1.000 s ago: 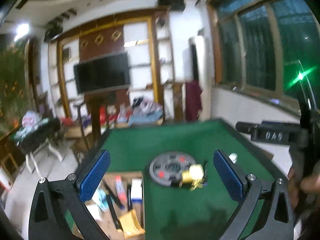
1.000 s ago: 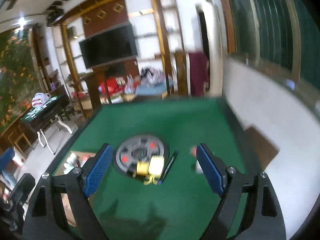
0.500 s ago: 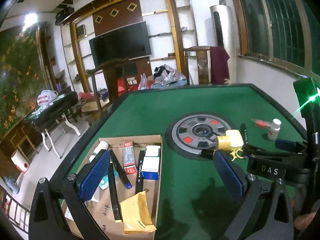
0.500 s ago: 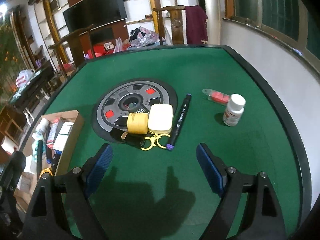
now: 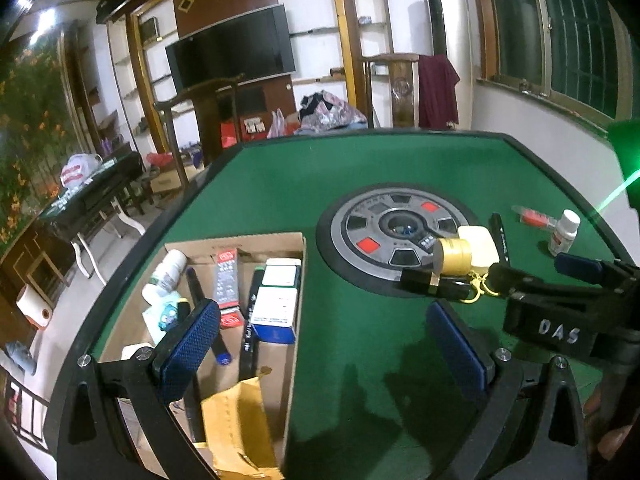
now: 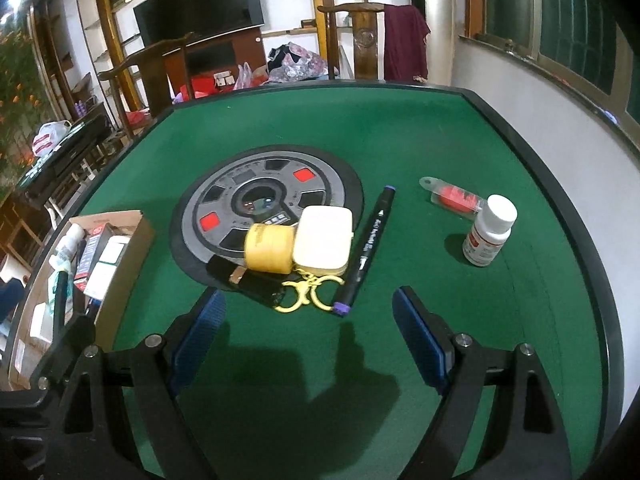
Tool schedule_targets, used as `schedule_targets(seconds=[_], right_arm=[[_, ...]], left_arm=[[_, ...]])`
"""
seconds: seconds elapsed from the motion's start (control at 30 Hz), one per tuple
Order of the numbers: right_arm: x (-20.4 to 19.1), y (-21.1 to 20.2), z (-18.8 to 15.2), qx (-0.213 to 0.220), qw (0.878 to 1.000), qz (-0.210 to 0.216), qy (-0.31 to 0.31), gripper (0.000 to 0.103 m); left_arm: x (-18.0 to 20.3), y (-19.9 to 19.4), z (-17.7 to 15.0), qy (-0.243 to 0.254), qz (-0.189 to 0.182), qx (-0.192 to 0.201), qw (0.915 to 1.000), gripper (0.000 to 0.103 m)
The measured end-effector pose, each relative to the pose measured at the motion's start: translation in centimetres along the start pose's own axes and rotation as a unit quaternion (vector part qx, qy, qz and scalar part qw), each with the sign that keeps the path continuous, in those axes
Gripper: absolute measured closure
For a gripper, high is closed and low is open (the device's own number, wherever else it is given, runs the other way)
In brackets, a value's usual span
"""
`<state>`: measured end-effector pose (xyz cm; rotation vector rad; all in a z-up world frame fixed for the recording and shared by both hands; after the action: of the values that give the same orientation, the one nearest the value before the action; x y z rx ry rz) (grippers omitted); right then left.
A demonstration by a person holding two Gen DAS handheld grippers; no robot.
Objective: Organize objects
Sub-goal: 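Move both open tools back toward the black marker and white pill bottle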
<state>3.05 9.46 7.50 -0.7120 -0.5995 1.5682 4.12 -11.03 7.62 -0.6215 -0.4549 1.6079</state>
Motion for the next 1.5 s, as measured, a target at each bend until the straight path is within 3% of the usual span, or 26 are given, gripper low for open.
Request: schedule_targets(seconds=[0.47, 0.67, 0.8, 1.07, 1.13, 1.2, 1.3, 1.43, 1.5], right_arm=[[7.4, -1.0, 3.4, 0.035, 0.997, -0.028, 0.063, 0.017], [11.9, -2.7, 6.9, 0.085, 0.991, -0.052, 0.091, 0.017], [15.5, -3.2, 7.2, 0.110, 0.984, -0.053, 0.132, 0.017], [21.0, -1.1, 5.3, 0.091, 0.971, -0.034, 0.219, 0.017], [21.6, -0.8, 5.1, 0.087, 0.969, -0.027, 0.231, 0.017], [21.7, -0.4, 5.0, 0.079, 0.969, -0.029, 0.233, 0.017], [21.5, 0.4, 4.9, 0.066, 0.970, -0.021, 0.233, 0.017], [21.2, 0.8, 4.7, 0.057, 0.972, -0.019, 0.229, 0.017], [21.3, 0.9, 4.7, 0.055, 0.972, -0.018, 0.229, 0.017]], left_arm=[[2.2, 2.3, 0.0, 0.018, -0.016, -0.044, 0.9987, 0.002], [2.7, 3.7, 1.8, -0.002, -0.063, -0.067, 0.9958, 0.002], [3.6, 4.7, 4.1, -0.012, -0.102, -0.068, 0.9924, 0.002], [11.0, 7.3, 6.4, 0.068, -0.148, -0.059, 0.9848, 0.003], [13.0, 7.6, 6.2, 0.089, -0.171, -0.058, 0.9796, 0.011], [15.5, 8.0, 5.8, 0.125, -0.191, -0.056, 0.9720, 0.038], [18.0, 9.0, 5.6, 0.167, -0.176, -0.055, 0.9687, 0.041], [19.0, 11.4, 5.8, 0.168, -0.162, -0.068, 0.9699, 0.042], [19.4, 12.7, 5.6, 0.171, -0.160, -0.084, 0.9685, 0.051]])
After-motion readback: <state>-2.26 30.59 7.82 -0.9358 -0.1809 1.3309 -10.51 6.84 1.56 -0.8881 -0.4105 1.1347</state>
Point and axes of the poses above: each gripper's, at about its wrist camera, not at the fingertips, and y roughly the way its jaws point, x to its right, z to its top, the point moved 3 cm from there along y, roughly the way its jaws point, and after that the axes turned 1 degree about x, right-handed, at the moved point
